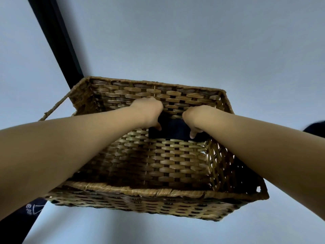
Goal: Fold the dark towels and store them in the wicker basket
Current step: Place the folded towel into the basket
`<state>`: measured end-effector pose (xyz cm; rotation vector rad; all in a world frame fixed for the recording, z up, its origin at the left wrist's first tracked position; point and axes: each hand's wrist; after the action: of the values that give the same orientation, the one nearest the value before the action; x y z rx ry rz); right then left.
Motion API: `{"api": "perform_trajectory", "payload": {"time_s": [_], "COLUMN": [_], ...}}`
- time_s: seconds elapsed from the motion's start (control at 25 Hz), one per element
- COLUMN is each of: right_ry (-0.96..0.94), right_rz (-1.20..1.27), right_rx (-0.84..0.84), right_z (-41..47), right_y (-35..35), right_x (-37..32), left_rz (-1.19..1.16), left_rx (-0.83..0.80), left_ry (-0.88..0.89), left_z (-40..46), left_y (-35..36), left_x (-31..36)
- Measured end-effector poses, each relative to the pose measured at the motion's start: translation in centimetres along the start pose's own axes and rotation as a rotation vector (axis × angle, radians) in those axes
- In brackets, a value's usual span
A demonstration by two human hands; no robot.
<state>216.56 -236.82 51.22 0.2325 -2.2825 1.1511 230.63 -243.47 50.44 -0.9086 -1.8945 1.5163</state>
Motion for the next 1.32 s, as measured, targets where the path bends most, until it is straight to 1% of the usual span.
{"api": "perform_trajectory", "payload": {"time_s": [0.2,0.32,0.36,0.44,0.52,0.56,0.6,0.68,0.88,1.0,1.08,1.12,1.16,1.24,1.32], "right_ry": [-0.004,0.002,-0.003,-0.017,-0.039,-0.052,-0.067,-0.086,-0.103,-0.132,-0.165,-0.185,-0.194,-0.187,-0.12], "right_rz": [0.01,0.022,0.027,0.048,0.082,0.107,0.129,0.14,0.14,0.188,0.31,0.386,0.46,0.583,0.619], "right_rx": [-0.003,0.002,0.002,0.032,0.115,0.162,0.194,0.195,0.158,0.156,0.193,0.234,0.291,0.429,0.615], "right_z": [1.4,1.7,1.6,0.9,-0.1,-0.5,-0.8,-1.0,-0.7,-1.7,-2.7,-3.5,-4.7,-7.4,-10.0], "right_y": [0.2,0.1,0.1,-0.1,-0.4,-0.6,-0.7,-0.9,-1.0,-1.1,-1.3,-1.5,-1.7,-2.1,-2.0], "right_x": [0.3,0.4,0.4,0.6,0.9,1.0,1.0,0.8,0.7,1.5,2.8,3.7,4.9,7.4,10.1], "left_rz": [-0.028,-0.022,0.004,0.158,0.319,0.334,0.311,0.233,0.169,0.168,0.245,0.269,0.264,0.207,0.191], "left_rx": [0.078,0.078,0.078,0.093,0.135,0.142,0.123,0.073,0.062,-0.03,-0.1,-0.079,-0.014,0.193,0.434], "left_ry": [0.07,0.094,0.1,0.112,0.179,0.237,0.294,0.352,0.344,0.335,0.339,0.326,0.3,0.209,0.158], "left_z": [0.2,0.0,-0.1,-0.3,-0.2,-0.1,0.1,0.5,0.7,0.0,-0.9,-1.6,-2.5,-4.5,-5.7], "left_y": [1.8,2.0,1.9,1.7,1.3,1.2,1.4,1.8,2.1,0.2,-2.1,-3.4,-4.9,-7.7,-9.9], "left_x": [1.1,1.1,1.2,1.4,1.5,1.5,1.4,1.1,1.1,1.5,2.0,2.1,2.2,1.8,1.6]}}
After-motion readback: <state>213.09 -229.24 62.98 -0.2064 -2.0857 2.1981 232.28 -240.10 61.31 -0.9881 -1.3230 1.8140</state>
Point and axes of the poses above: each hand's wrist, its own z-axis towards the middle knuckle, its own y-axis out of the palm, x = y × z, and after that the axes turned 8 degrees about y, right-handed
